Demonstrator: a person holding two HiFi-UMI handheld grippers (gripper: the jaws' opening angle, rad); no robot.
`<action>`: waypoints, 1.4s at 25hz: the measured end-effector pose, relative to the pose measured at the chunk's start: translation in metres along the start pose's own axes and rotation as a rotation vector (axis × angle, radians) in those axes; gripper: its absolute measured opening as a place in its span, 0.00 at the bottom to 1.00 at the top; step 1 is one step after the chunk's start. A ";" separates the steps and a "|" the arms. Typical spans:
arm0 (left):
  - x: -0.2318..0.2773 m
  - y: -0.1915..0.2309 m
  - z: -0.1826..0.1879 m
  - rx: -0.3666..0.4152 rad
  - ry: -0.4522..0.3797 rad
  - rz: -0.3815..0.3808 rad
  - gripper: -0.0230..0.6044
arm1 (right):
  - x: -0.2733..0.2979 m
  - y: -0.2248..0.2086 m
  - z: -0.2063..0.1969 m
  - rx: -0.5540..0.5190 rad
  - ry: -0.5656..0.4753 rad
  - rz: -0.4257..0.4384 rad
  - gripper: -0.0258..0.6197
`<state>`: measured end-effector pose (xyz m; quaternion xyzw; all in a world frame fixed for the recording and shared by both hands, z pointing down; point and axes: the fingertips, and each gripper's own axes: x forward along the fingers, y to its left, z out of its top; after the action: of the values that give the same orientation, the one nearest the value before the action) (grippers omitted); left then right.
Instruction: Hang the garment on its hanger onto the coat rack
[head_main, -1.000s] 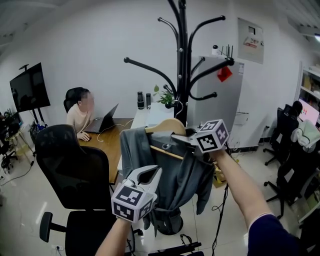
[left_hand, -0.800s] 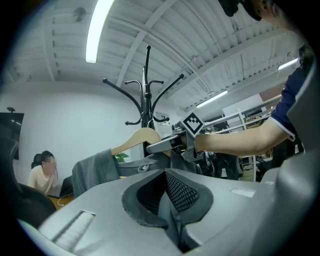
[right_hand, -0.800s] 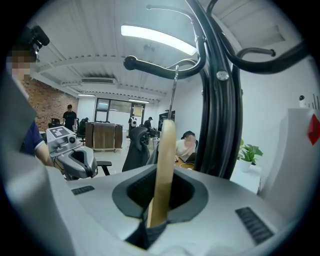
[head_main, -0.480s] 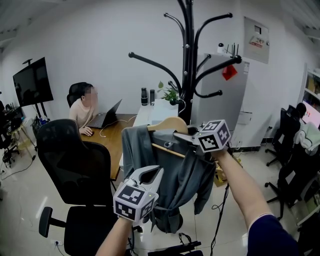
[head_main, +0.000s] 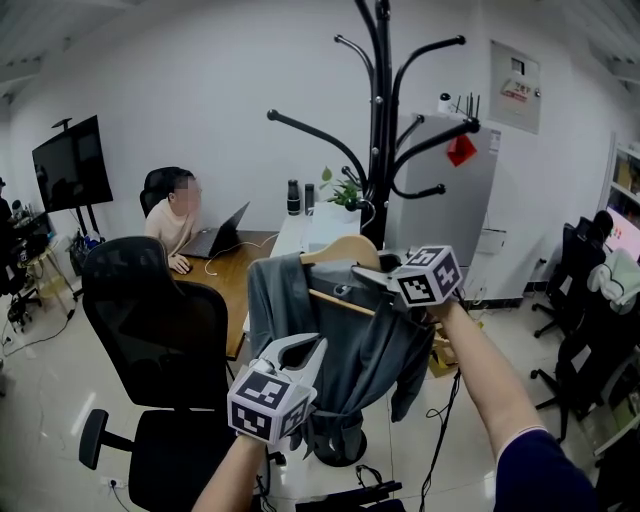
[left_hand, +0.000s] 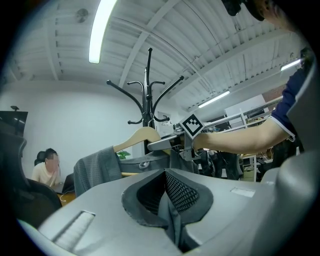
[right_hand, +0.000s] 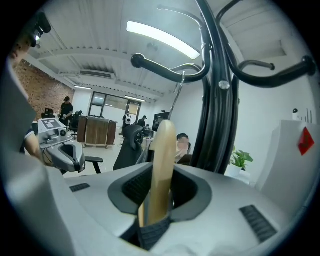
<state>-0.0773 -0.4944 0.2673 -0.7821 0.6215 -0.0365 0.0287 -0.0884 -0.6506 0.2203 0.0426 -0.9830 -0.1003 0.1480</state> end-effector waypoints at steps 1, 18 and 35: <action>-0.001 -0.001 0.000 0.001 0.001 -0.001 0.04 | -0.003 -0.001 0.000 0.007 -0.004 -0.009 0.26; -0.006 -0.008 -0.006 -0.044 -0.008 -0.090 0.04 | -0.125 0.080 0.059 -0.061 -0.265 -0.212 0.36; -0.018 -0.039 -0.027 -0.075 0.011 -0.199 0.04 | -0.093 0.171 -0.054 0.269 -0.290 -0.289 0.04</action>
<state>-0.0464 -0.4679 0.2970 -0.8402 0.5419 -0.0200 -0.0077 0.0073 -0.4829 0.2805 0.1874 -0.9821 0.0062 -0.0174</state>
